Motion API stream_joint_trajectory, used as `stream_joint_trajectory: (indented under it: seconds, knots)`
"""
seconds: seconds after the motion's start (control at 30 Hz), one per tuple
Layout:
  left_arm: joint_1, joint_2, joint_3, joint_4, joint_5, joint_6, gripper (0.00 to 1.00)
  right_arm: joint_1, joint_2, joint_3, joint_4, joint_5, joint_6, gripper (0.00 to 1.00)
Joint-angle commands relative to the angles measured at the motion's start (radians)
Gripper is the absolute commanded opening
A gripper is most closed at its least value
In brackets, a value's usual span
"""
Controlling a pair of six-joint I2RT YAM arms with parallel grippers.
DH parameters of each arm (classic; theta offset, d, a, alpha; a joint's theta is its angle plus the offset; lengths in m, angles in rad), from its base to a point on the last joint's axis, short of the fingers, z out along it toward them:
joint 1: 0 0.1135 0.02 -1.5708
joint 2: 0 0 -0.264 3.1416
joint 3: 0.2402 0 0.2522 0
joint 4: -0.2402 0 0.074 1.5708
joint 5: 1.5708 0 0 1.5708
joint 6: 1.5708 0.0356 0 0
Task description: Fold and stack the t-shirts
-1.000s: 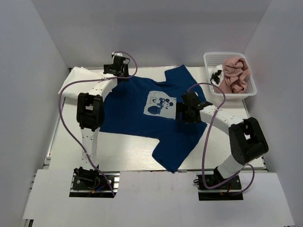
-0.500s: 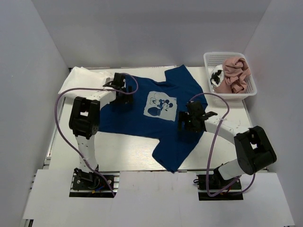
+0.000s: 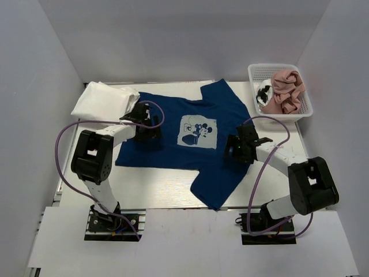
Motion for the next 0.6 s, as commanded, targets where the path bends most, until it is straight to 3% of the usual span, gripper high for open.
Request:
stream_joint_trajectory:
  seconds: [0.0, 0.13, 0.23, 0.33, 0.37, 0.43, 0.57]
  knots:
    - [-0.026, -0.052, -0.080, -0.050, 0.110, -0.076, 1.00, -0.065, -0.011, -0.028, -0.102, 0.099, -0.022, 0.90]
    - [-0.072, -0.147, -0.176, -0.061, 0.181, -0.121, 1.00, -0.186, -0.031, -0.027, -0.139, 0.075, -0.071, 0.90]
    - [-0.094, -0.252, -0.209, -0.087, 0.144, -0.153, 1.00, -0.220, -0.073, -0.047, -0.125, 0.044, -0.091, 0.90]
    - [-0.094, -0.322, -0.149, -0.171, -0.049, -0.106, 1.00, -0.214, -0.212, -0.080, -0.021, -0.113, -0.177, 0.90]
    - [-0.094, -0.323, -0.132, -0.212, -0.106, -0.106, 1.00, -0.210, -0.237, -0.096, 0.005, -0.228, -0.222, 0.90]
    - [-0.048, -0.333, -0.095, -0.225, -0.245, -0.118, 1.00, -0.199, -0.311, -0.109, 0.096, -0.266, -0.246, 0.90]
    - [0.009, -0.333, -0.067, -0.156, -0.266, -0.115, 1.00, -0.145, -0.313, -0.036, 0.082, -0.292, -0.293, 0.90]
